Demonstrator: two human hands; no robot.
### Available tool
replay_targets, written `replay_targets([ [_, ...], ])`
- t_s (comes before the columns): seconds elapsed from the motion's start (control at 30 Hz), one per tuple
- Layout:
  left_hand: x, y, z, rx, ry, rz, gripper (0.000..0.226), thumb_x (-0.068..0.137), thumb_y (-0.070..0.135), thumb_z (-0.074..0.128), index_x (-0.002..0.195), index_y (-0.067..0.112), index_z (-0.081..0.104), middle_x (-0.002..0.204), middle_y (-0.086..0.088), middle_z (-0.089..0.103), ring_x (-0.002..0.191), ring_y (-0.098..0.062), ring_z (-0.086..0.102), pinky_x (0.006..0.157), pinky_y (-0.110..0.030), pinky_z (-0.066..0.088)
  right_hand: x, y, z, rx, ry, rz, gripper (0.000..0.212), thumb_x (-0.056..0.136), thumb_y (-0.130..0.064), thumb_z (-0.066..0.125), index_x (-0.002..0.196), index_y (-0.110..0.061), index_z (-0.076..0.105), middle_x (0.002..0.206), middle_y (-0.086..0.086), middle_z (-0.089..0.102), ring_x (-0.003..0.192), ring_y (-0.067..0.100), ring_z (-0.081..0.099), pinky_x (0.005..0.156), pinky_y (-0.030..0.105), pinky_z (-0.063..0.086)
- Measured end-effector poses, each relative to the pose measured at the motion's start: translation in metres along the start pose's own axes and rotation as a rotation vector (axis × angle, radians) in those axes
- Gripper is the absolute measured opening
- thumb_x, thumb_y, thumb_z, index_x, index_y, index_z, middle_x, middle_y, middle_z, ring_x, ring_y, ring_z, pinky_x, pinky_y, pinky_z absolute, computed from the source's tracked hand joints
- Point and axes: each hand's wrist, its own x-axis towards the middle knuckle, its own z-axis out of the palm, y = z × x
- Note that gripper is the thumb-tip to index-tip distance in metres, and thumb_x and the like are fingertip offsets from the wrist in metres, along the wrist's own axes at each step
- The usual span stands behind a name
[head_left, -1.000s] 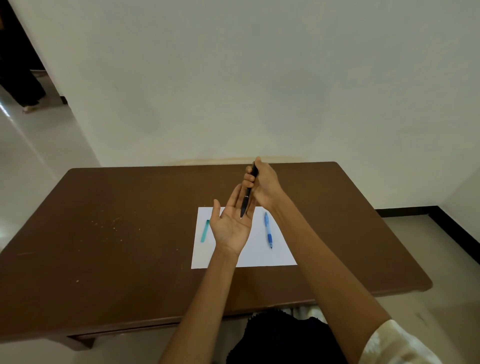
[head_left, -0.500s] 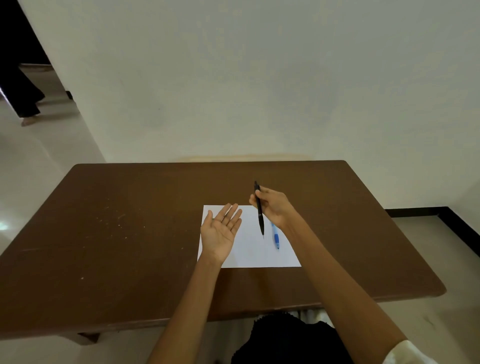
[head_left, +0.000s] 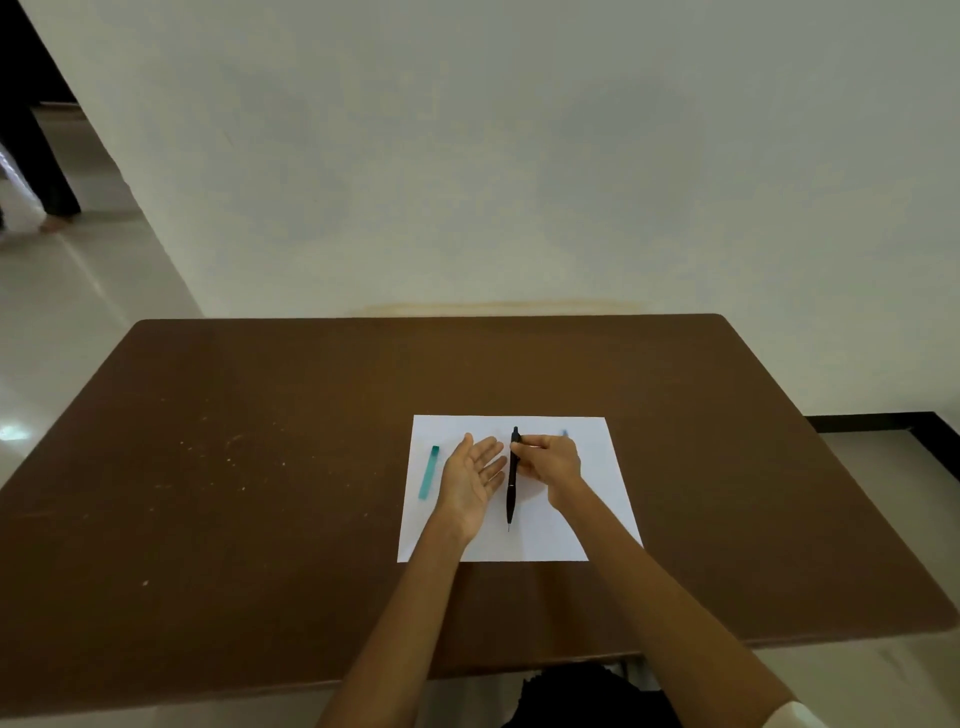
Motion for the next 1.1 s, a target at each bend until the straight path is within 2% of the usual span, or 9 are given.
replay_targets([
  [0.2, 0.009, -0.004, 0.002, 0.094, 0.027, 0.007, 0.052, 0.098, 0.041, 0.028, 0.136, 0.008, 0.04, 0.137, -0.01, 0.049, 0.115, -0.021, 0.052, 0.102, -0.033, 0.038, 0.011, 0.003, 0.006, -0.161, 0.03, -0.076, 0.031, 0.083, -0.003, 0.065, 0.113, 0.004, 0.063, 0.109, 0.02, 0.068, 0.094, 0.029, 0.067, 0.084, 0.029, 0.054],
  [0.3, 0.009, -0.007, 0.002, 0.118, 0.038, -0.001, 0.053, 0.098, 0.042, 0.028, 0.137, 0.008, 0.038, 0.138, -0.009, 0.048, 0.12, -0.023, 0.051, 0.103, -0.033, 0.038, 0.013, 0.003, 0.007, -0.211, 0.027, -0.094, 0.03, 0.084, -0.001, 0.064, 0.113, 0.004, 0.063, 0.11, 0.021, 0.067, 0.094, 0.03, 0.068, 0.086, 0.032, 0.055],
  [0.43, 0.009, -0.008, 0.003, 0.12, 0.041, -0.003, 0.053, 0.098, 0.042, 0.029, 0.138, 0.008, 0.037, 0.138, -0.009, 0.049, 0.11, -0.018, 0.053, 0.098, -0.03, 0.039, 0.016, 0.002, 0.007, -0.224, 0.028, -0.116, 0.03, 0.084, 0.0, 0.063, 0.113, 0.005, 0.063, 0.111, 0.022, 0.067, 0.095, 0.032, 0.067, 0.09, 0.037, 0.054],
  [0.63, 0.007, -0.007, 0.002, 0.146, 0.047, -0.028, 0.053, 0.098, 0.042, 0.028, 0.138, 0.008, 0.037, 0.137, -0.009, 0.049, 0.123, -0.023, 0.049, 0.102, -0.032, 0.038, 0.018, 0.001, 0.007, -0.262, 0.022, -0.125, 0.027, 0.084, 0.001, 0.061, 0.11, 0.007, 0.064, 0.107, 0.023, 0.068, 0.093, 0.033, 0.068, 0.09, 0.04, 0.054],
  [0.8, 0.005, -0.006, 0.002, 0.164, 0.041, -0.042, 0.054, 0.098, 0.043, 0.028, 0.138, 0.008, 0.037, 0.137, -0.008, 0.049, 0.123, -0.024, 0.049, 0.103, -0.034, 0.038, 0.02, 0.0, 0.007, -0.298, 0.035, -0.118, 0.024, 0.086, 0.001, 0.06, 0.109, 0.007, 0.065, 0.106, 0.024, 0.068, 0.089, 0.031, 0.068, 0.088, 0.038, 0.055],
  [0.97, 0.003, -0.006, 0.002, 0.178, 0.057, -0.043, 0.054, 0.098, 0.042, 0.029, 0.137, 0.007, 0.038, 0.137, -0.01, 0.049, 0.123, -0.025, 0.049, 0.104, -0.036, 0.038, 0.015, -0.001, 0.007, -0.307, 0.049, -0.123, 0.025, 0.086, -0.006, 0.062, 0.108, 0.006, 0.065, 0.105, 0.023, 0.069, 0.091, 0.032, 0.068, 0.09, 0.04, 0.054],
  [1.1, -0.002, -0.003, 0.004, 0.275, 0.142, 0.001, 0.047, 0.099, 0.037, 0.031, 0.134, 0.008, 0.043, 0.136, -0.009, 0.05, 0.122, -0.026, 0.051, 0.104, -0.037, 0.039, 0.0, 0.005, 0.005, -0.328, 0.126, -0.17, 0.03, 0.092, -0.015, 0.055, 0.116, 0.001, 0.062, 0.112, 0.02, 0.066, 0.098, 0.031, 0.065, 0.093, 0.04, 0.052],
])
